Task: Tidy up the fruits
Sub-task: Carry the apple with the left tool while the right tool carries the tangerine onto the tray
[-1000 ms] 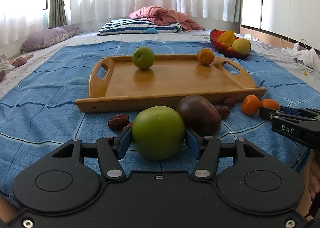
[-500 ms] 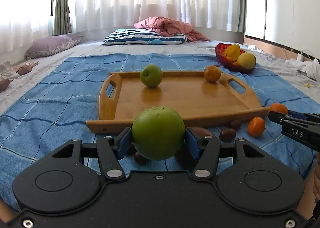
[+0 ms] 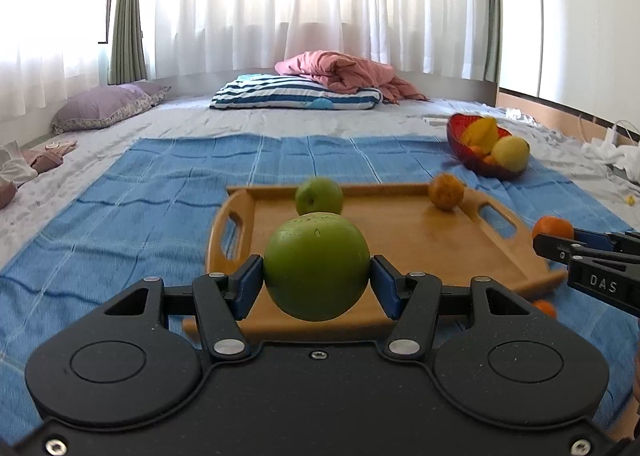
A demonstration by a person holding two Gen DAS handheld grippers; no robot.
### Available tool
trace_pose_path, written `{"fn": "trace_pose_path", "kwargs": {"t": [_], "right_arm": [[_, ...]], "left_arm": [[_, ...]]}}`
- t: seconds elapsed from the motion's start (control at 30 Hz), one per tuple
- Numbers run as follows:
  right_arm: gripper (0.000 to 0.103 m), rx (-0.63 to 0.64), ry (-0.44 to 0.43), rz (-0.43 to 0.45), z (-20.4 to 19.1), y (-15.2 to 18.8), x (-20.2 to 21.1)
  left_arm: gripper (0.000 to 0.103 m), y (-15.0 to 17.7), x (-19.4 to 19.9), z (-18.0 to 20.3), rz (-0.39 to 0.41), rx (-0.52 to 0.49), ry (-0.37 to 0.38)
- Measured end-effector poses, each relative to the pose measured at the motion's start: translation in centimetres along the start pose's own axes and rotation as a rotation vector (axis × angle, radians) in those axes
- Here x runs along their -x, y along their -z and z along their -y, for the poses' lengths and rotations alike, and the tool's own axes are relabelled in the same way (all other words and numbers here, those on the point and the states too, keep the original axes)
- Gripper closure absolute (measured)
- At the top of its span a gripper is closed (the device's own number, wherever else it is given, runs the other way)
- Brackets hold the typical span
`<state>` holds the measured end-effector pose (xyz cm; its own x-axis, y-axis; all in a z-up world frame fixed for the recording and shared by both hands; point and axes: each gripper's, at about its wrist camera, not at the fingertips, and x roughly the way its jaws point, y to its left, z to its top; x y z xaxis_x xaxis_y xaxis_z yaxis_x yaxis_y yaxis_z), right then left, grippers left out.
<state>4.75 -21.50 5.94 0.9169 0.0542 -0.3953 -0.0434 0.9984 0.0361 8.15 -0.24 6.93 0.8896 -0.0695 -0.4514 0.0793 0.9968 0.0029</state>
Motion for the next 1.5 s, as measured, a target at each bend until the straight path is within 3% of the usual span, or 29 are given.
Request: {"fn": "trace_pose_path", "kwargs": {"t": [0.27,0.53,0.7,0.9,1.5], "right_arm": [[0.06,-0.015,-0.071,-0.025,-0.6,-3.9,-4.0],[0.06,-0.045,-0.116,-0.117,-1.4,-6.3,-9.6],[0.06,-0.085,-0.141,-0.18,-1.6,-6.7,-13.0],[0.06,-0.071,-0.115,-0.222,-2.2,-6.5,-16.1],[0.059,-0.039,-0.069,-0.263,-3.7,-5.6,-21.3]], "left_arm": [[0.047,-4.1,-5.0,-1.9,-0.028,0.031,-0.024],[0.047,-6.4,-11.8,-2.9,-0.055,0.034,-0.087],[0.047,-6.5,-15.0,-3.2,-0.082,0.057,-0.098],[0.047,-6.1,-17.6,-3.2,-0.119,0.089,-0.05],[0.047,-5.2,-21.5,-2.3,-0.166,0.075,-0.032]]}}
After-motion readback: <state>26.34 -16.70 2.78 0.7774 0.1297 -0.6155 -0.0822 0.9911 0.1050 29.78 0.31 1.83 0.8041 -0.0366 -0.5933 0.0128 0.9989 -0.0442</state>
